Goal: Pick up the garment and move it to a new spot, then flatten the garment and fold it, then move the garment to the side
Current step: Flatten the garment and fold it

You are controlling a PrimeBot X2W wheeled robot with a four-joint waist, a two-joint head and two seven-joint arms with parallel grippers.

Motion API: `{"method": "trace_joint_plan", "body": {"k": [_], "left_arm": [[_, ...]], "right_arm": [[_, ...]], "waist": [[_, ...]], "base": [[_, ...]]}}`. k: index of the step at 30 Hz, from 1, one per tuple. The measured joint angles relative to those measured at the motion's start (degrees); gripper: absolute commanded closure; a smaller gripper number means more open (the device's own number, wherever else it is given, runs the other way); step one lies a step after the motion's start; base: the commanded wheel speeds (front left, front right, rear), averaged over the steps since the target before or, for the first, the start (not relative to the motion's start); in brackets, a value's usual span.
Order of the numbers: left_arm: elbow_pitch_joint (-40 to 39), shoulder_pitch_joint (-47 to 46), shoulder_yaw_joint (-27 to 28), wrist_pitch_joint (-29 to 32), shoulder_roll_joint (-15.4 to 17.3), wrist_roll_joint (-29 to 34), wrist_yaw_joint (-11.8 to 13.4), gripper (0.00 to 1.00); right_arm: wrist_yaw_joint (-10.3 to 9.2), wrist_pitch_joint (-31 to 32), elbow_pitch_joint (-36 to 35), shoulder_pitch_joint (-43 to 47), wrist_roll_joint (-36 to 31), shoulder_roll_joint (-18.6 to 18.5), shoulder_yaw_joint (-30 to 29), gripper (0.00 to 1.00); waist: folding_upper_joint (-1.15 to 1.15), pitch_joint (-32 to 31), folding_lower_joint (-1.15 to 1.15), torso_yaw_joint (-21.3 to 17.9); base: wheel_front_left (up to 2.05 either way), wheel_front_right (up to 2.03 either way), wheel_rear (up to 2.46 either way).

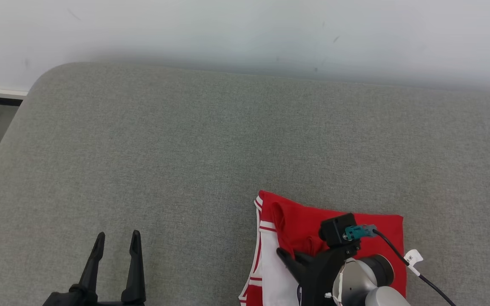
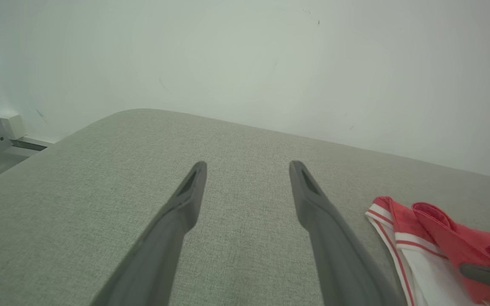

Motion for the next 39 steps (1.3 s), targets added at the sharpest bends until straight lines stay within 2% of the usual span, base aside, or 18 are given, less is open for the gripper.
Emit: {"method": "trace_joint_plan", "body": {"k": [1,2,7,10,14,19,21,22,23,24,31,39], "left_arm": [[0.0,-0.1,0.0,0.0,0.0,0.0,0.0,0.00],[0.1,-0.1,-0.1,0.0,0.0,0.0,0.0,0.00],[0.5,-0.1,0.1,0.0,0.0,0.0,0.0,0.00],[0.5,0.2,0.3,0.0,0.0,0.0,0.0,0.00],[0.3,0.7,0.6,0.0,0.0,0.0,0.0,0.00],[0.2,0.8,0.3,0.0,0.0,0.0,0.0,0.00],[0.2,0.8,0.2,0.0,0.0,0.0,0.0,0.00],[0.2,0.8,0.2,0.0,0.0,0.0,0.0,0.00],[0.3,0.8,0.2,0.0,0.0,-0.1,0.0,0.00],[0.3,0.8,0.2,0.0,0.0,-0.1,0.0,0.00],[0.6,0.6,-0.3,0.0,0.0,-0.1,0.0,0.00],[0.6,0.6,0.0,0.0,0.0,-0.3,0.0,0.00]], "right_arm": [[0.00,-0.1,0.3,-0.2,0.1,0.0,0.2,0.56],[0.00,-0.5,0.6,-0.4,0.6,0.0,0.3,0.00],[0.00,-2.5,-2.4,-0.6,6.1,0.0,-0.1,0.00],[0.00,-3.0,-5.7,-0.4,6.5,0.1,-2.8,0.00],[0.00,-2.2,-9.6,1.4,1.6,0.0,-9.9,0.00],[0.00,0.9,-10.7,5.0,-7.0,0.0,-16.3,0.00],[0.00,1.7,-10.1,6.1,-8.4,0.0,-16.6,0.27],[0.00,2.0,-9.7,6.6,-9.3,0.0,-16.3,0.51],[0.00,2.1,-9.3,6.8,-10.0,0.0,-15.8,0.68],[0.00,2.1,-9.3,6.8,-10.0,0.0,-15.8,1.00],[0.00,2.5,-3.7,6.9,-12.6,0.0,-9.1,1.00],[0.00,3.7,-1.3,5.9,-9.9,0.0,1.4,1.00]], "waist": [[0.00,0.0,0.00,0.0],[0.00,0.0,0.00,0.1],[0.00,-0.6,0.00,-0.1],[0.00,-1.2,0.00,-0.5],[0.00,-1.9,0.00,-1.1],[0.00,-2.2,0.00,-2.0],[0.00,-2.2,-0.01,-2.2],[0.00,-2.2,0.00,-2.3],[0.00,-2.2,-0.01,-2.4],[0.00,-2.2,-0.01,-2.4],[0.00,-2.0,-0.01,-2.2],[0.00,-1.9,-0.01,-1.1]], "base": [[0.00,0.00,0.00],[0.00,0.00,0.00],[0.00,0.00,0.00],[0.00,0.00,0.00],[0.00,0.00,0.00],[0.00,0.00,0.00],[0.00,0.00,0.00],[0.00,0.00,0.00],[0.00,0.00,0.00],[0.00,0.00,0.00],[0.00,0.00,0.00],[0.00,0.00,0.00]]}}
